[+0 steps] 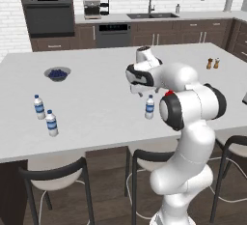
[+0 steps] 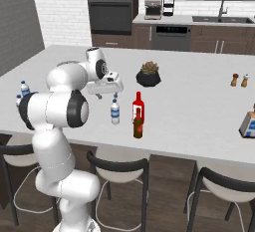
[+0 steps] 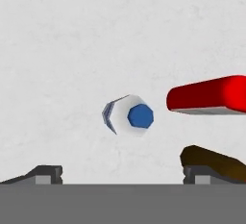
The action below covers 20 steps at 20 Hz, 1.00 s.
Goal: Move the plastic bottles in the middle to the plastics group, and the glass bottles in the middle to the glass group.
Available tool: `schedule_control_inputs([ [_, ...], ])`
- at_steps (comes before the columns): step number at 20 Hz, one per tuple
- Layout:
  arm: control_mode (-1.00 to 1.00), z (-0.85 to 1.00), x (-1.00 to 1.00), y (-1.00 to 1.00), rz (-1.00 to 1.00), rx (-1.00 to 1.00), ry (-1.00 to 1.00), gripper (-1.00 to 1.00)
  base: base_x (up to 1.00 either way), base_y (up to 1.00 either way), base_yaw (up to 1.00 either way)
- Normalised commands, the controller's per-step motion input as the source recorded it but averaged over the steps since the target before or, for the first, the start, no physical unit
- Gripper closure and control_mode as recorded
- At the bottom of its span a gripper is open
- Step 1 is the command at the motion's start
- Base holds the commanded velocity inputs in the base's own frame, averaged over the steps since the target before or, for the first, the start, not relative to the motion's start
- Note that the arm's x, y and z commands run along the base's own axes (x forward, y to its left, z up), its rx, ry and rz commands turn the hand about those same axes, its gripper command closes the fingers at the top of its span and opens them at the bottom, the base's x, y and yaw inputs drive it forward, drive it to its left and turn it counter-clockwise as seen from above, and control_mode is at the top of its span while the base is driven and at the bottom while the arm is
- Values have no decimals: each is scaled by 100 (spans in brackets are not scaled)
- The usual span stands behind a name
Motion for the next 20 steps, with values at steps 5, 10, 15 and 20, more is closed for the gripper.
schedule_control_inputs([
  [5,-100,-23,7,-4,-7,0,5,-100,0,0,0],
  [10,-100,-23,24,-31,-5,0,8,-100,0,0,0],
  [15,-100,-32,21,-2,-10,12,1,-100,0,0,0],
  [20,-100,-13,10,-14,-6,18,-1,-100,0,0,0],
])
